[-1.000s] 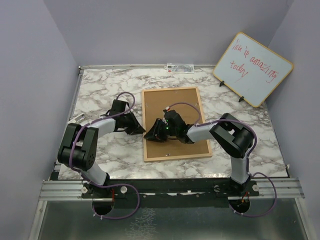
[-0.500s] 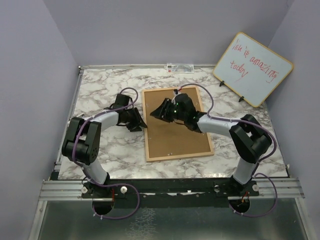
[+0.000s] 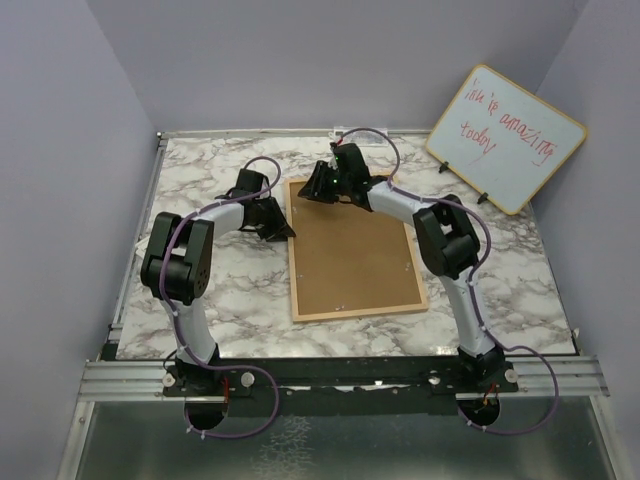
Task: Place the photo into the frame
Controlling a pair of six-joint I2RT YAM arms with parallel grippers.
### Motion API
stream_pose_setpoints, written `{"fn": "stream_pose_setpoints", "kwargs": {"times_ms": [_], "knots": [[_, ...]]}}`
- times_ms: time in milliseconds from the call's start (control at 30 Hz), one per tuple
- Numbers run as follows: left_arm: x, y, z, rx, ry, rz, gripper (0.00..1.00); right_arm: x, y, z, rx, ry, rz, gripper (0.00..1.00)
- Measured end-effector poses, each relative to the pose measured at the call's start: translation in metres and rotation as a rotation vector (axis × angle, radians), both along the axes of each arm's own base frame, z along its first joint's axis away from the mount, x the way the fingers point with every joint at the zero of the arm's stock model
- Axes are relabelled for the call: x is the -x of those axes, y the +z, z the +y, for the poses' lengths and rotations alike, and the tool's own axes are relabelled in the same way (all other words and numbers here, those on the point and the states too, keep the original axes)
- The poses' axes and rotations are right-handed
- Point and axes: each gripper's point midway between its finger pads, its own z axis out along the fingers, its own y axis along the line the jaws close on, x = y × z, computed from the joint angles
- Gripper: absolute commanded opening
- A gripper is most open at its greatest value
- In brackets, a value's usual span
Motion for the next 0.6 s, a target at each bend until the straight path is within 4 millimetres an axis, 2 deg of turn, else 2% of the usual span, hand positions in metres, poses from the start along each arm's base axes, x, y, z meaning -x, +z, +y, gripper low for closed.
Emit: {"fn": "stream_pose_setpoints", "kwargs": {"times_ms": [200,600], "knots": [[0.0,0.0,0.0,-0.001,-0.003,-0.001,0.19,0.001,-0.035,0.01,0.044,0.077,0.042,0.36],[0.0,-0.001,0.0,-0.002,-0.016,0.005,0.18,0.01,-0.038,0.029,-0.03,0.203,0.05,0.36]]}}
